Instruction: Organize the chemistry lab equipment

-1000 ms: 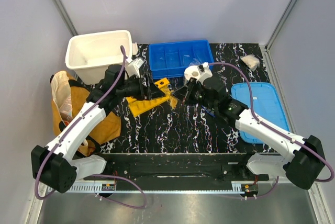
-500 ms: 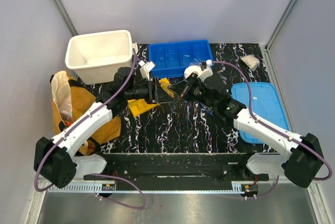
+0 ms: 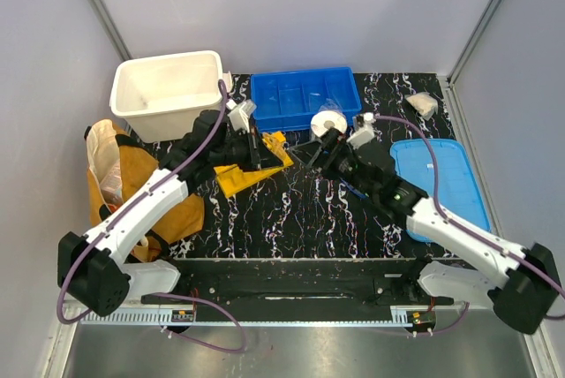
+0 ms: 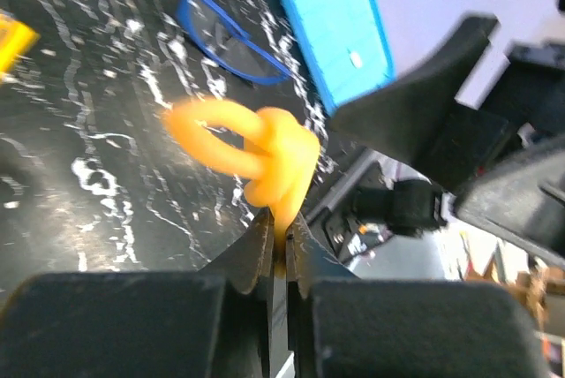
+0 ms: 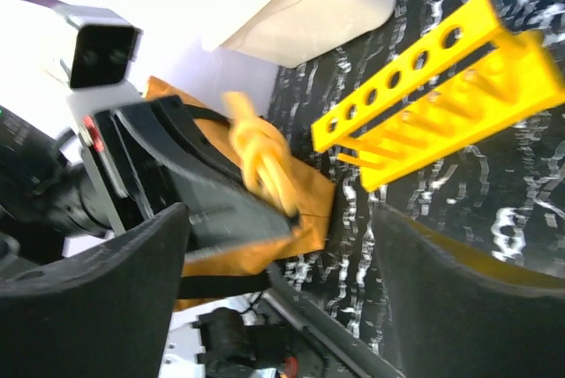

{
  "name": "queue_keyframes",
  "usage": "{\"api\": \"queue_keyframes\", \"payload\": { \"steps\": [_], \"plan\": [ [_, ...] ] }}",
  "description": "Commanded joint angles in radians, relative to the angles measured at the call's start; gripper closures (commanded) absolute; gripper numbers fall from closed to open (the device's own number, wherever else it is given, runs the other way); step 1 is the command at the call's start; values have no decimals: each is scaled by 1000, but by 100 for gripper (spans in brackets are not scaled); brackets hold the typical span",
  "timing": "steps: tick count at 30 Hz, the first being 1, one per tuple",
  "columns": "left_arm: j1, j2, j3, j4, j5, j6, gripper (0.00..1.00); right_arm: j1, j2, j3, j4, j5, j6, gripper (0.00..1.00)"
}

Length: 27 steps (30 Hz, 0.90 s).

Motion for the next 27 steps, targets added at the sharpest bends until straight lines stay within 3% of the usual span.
{"api": "queue_keyframes", "payload": {
  "steps": [1, 7, 12, 16, 21, 25, 27],
  "plan": [
    [24, -10, 146, -175, -259, 96, 100, -1, -172, -63, -105, 166, -65, 1],
    [142, 28, 255, -263, -456, 151, 100, -1, -351, -124, -309, 327, -135, 0],
    [277, 193, 442, -361, -520, 202, 100, -1, -427, -144, -388, 349, -157, 0],
    [348, 347, 600, -395, -658, 240, 100, -3, -430, -118, -432, 342, -249, 0],
    [457, 597, 854, -477, -670, 265, 100, -3, -396, -75, -521, 411, -316, 0],
    [498, 787, 1103, -574, -663, 289, 100, -1, -370, -69, -501, 427, -341, 0],
    [511, 830, 1149, -579, -652, 279, 97, -3, -349, -60, -497, 430, -347, 0]
  ]
}}
